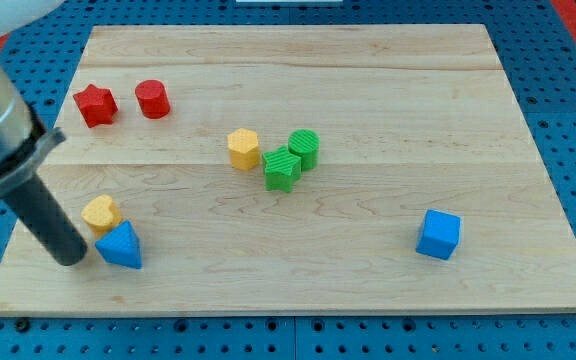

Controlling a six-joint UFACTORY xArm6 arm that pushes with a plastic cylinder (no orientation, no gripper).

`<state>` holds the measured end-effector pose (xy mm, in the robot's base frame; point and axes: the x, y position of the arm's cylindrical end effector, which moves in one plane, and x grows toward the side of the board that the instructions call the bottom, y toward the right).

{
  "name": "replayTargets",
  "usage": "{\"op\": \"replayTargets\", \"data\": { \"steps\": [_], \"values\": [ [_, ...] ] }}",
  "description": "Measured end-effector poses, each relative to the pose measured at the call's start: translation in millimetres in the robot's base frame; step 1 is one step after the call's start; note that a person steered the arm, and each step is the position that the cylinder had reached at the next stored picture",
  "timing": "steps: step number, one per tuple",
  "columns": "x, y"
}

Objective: Push the blue triangle parallel to the right of the green star

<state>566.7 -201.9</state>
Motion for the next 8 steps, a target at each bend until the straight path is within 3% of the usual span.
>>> {"op": "replayTargets", "data": {
  "steps": [1, 2, 3, 5, 8],
  "values": [
    [14.9, 71.5],
    [6.7, 89.3],
    [-16.0, 58.7],
    [-19.5, 131.5],
    [-21.7, 136.1]
  ]
}}
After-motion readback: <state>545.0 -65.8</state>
